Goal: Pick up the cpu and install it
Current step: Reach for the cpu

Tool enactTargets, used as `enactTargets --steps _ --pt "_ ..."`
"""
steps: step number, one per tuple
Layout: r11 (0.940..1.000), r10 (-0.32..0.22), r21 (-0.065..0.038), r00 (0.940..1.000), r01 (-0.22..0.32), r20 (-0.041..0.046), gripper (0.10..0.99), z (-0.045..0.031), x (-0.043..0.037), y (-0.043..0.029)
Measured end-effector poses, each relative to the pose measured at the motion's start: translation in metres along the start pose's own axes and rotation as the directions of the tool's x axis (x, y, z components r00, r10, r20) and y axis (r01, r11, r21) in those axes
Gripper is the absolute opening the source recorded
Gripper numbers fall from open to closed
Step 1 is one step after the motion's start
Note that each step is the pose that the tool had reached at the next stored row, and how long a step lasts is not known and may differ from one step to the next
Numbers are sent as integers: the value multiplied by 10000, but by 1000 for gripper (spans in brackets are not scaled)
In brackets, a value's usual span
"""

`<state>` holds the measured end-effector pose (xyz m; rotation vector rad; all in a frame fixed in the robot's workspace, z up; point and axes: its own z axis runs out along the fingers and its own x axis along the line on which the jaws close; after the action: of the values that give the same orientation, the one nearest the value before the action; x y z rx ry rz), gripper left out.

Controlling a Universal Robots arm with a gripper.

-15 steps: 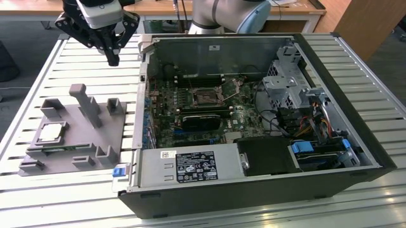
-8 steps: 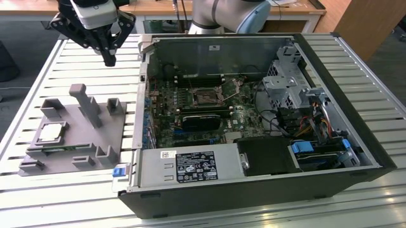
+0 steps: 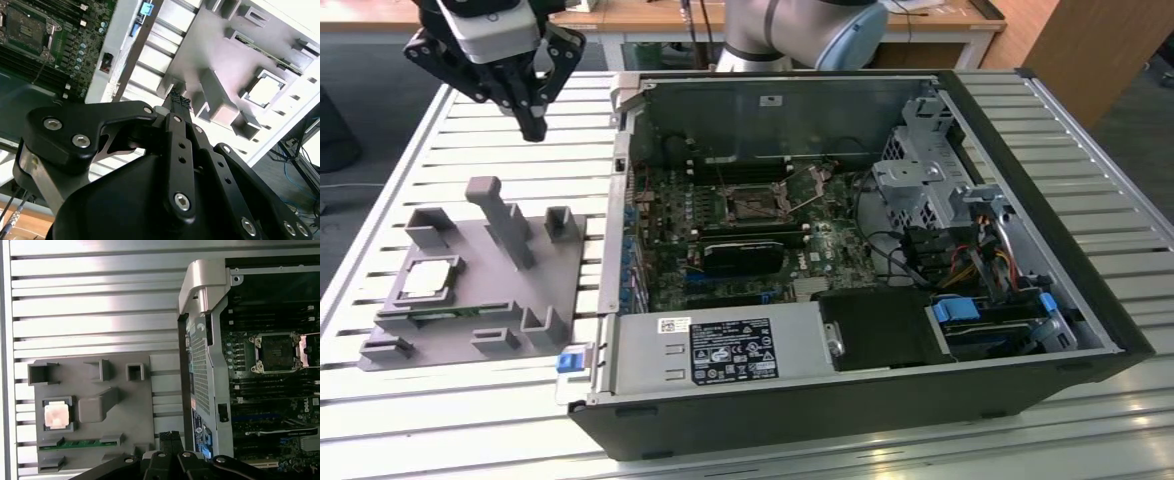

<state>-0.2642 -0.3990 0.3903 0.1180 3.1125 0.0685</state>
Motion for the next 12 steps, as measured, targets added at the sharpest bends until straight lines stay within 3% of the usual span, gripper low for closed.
enactTargets --steps 12 --pt "10000 1 0 10000 -1 -4 106 29 496 17"
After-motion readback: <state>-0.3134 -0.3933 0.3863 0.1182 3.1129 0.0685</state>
